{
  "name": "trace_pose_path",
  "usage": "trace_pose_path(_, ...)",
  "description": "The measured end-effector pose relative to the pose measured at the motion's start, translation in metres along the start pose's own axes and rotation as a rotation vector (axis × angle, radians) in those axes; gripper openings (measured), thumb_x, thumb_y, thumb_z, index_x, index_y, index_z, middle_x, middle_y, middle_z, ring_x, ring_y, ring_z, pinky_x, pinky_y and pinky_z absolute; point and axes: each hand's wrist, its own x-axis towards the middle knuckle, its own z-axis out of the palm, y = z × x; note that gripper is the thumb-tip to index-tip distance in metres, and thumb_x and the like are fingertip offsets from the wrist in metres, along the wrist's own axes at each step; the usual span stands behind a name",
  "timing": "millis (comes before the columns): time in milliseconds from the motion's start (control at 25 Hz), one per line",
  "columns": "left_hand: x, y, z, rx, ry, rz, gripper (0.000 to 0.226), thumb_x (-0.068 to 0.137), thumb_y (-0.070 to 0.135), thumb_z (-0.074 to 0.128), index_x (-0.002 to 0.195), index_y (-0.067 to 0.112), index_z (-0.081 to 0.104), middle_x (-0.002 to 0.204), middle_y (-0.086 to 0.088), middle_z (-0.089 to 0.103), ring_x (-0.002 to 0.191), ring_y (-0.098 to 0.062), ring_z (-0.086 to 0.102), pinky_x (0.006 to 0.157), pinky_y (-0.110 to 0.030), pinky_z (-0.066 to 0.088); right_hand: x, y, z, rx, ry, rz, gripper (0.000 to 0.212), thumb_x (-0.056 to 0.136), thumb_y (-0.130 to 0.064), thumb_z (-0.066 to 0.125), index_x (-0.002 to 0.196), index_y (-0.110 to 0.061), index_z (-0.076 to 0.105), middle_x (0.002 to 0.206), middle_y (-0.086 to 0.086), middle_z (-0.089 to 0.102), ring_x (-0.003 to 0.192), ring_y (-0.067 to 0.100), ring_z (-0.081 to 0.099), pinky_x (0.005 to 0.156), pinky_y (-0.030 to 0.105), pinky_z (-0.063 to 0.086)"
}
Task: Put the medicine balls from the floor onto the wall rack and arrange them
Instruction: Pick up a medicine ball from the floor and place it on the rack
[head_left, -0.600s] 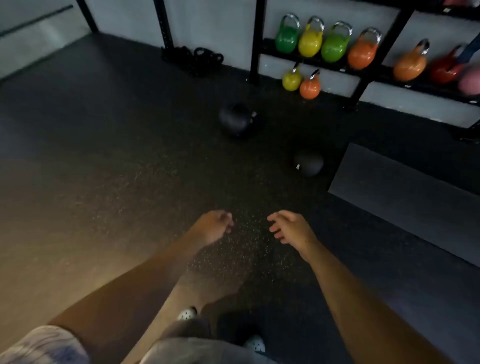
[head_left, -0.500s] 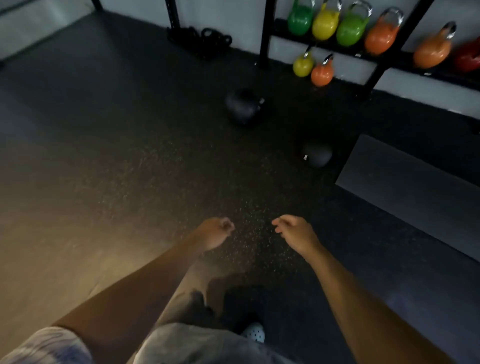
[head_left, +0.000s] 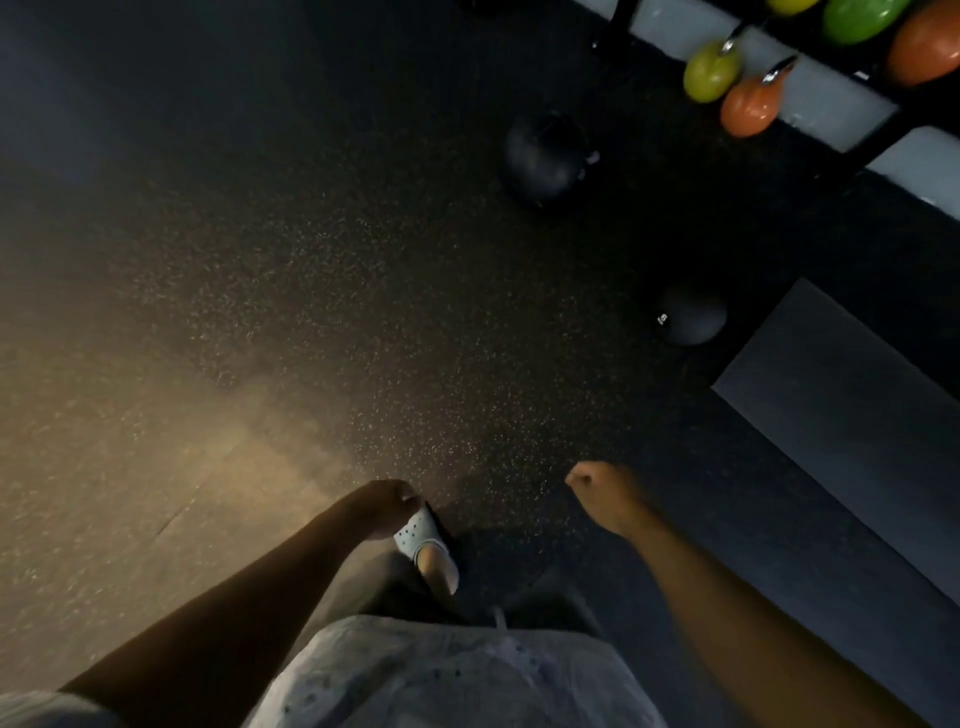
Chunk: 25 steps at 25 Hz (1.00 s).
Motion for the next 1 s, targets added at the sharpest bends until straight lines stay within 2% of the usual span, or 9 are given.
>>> trace_pose_path(80, 0.017, 0.002, -0.028, -0.048, 0.021, -0.051, 0.047, 0.11, 0.039, 0.04, 0.147, 0.014, 0.054, 0.15, -0.014, 0.058, 0.137, -0.028, 0.055, 0.105, -0.037, 0.044, 0.026, -0.012, -0.031, 0.05, -0.008, 0.006, 0.029, 0.102, -0.03, 0.049, 0.093, -0.012, 0.069, 0.093, 0.008, 0.07, 0.095, 0.03, 0.069, 0.086, 0.041, 0.054)
trace_pose_path(240, 0.049, 0.019, -0.079, -0.082, 0.062, -0.109, 0.041, 0.11, 0.036, 0.041, 0.14, 0.013, 0.058, 0.139, -0.013, 0.065, 0.119, -0.022, 0.062, 0.091, -0.031, 0.045, 0.073, -0.035, -0.085, 0.243, -0.071, 0.029, 0.023, 0.103, -0.023, 0.051, 0.105, -0.012, 0.07, 0.104, 0.013, 0.071, 0.098, 0.024, 0.067, 0.095, 0.046, 0.055)
trace_pose_path(360, 0.079, 0.041, -0.12, -0.076, 0.102, -0.153, 0.037, 0.11, 0.032, 0.043, 0.136, 0.013, 0.06, 0.132, -0.01, 0.067, 0.116, -0.019, 0.064, 0.088, -0.027, 0.047, 0.125, -0.046, -0.131, 0.248, -0.084, 0.01, 0.028, 0.105, -0.019, 0.049, 0.118, -0.004, 0.069, 0.115, 0.019, 0.07, 0.109, 0.031, 0.067, 0.099, 0.049, 0.054)
trace_pose_path(520, 0.121, 0.092, -0.179, -0.131, 0.18, -0.25, 0.034, 0.108, 0.031, 0.047, 0.137, 0.018, 0.059, 0.125, -0.006, 0.068, 0.106, -0.015, 0.065, 0.081, -0.025, 0.049, 0.198, -0.056, -0.21, 0.233, -0.165, -0.033, 0.027, 0.105, -0.019, 0.048, 0.118, -0.008, 0.069, 0.118, 0.014, 0.068, 0.114, 0.03, 0.065, 0.102, 0.047, 0.053)
trace_pose_path(640, 0.151, 0.145, -0.221, -0.198, 0.203, -0.282, 0.037, 0.108, 0.03, 0.049, 0.141, 0.017, 0.058, 0.136, -0.009, 0.066, 0.118, -0.02, 0.065, 0.096, -0.032, 0.053, 0.24, -0.064, -0.267, 0.171, -0.198, -0.091, 0.02, 0.105, -0.021, 0.049, 0.108, -0.016, 0.068, 0.105, 0.009, 0.067, 0.099, 0.021, 0.066, 0.085, 0.035, 0.054)
trace_pose_path(720, 0.177, 0.183, -0.249, -0.209, 0.208, -0.246, 0.036, 0.108, 0.029, 0.048, 0.14, 0.018, 0.059, 0.137, -0.008, 0.066, 0.122, -0.021, 0.064, 0.1, -0.032, 0.051, 0.272, -0.069, -0.308, 0.148, -0.191, -0.109, 0.022, 0.105, -0.022, 0.05, 0.111, -0.014, 0.069, 0.096, 0.005, 0.065, 0.09, 0.016, 0.063, 0.075, 0.028, 0.049)
trace_pose_path(800, 0.203, 0.219, -0.277, -0.224, 0.192, -0.227, 0.034, 0.108, 0.029, 0.048, 0.138, 0.019, 0.061, 0.136, -0.007, 0.066, 0.12, -0.021, 0.063, 0.098, -0.031, 0.05, 0.302, -0.076, -0.348, 0.135, -0.183, -0.12, 0.024, 0.105, -0.022, 0.05, 0.113, -0.012, 0.07, 0.088, 0.0, 0.063, 0.083, 0.013, 0.062, 0.07, 0.026, 0.047)
trace_pose_path(920, 0.246, 0.253, -0.318, -0.262, 0.154, -0.214, 0.034, 0.107, 0.03, 0.05, 0.138, 0.02, 0.06, 0.134, -0.006, 0.066, 0.112, -0.016, 0.062, 0.09, -0.028, 0.047, 0.345, -0.091, -0.399, 0.122, -0.175, -0.12, 0.02, 0.104, -0.025, 0.049, 0.104, -0.019, 0.069, 0.085, -0.003, 0.063, 0.079, 0.009, 0.061, 0.072, 0.026, 0.049)
trace_pose_path(1000, 0.282, 0.272, -0.352, -0.298, 0.143, -0.206, 0.035, 0.107, 0.029, 0.05, 0.14, 0.019, 0.06, 0.137, -0.006, 0.064, 0.116, -0.017, 0.061, 0.091, -0.027, 0.046, 0.375, -0.108, -0.435, 0.115, -0.169, -0.107, 0.019, 0.104, -0.025, 0.049, 0.1, -0.021, 0.067, 0.085, -0.003, 0.064, 0.078, 0.009, 0.061, 0.072, 0.027, 0.05)
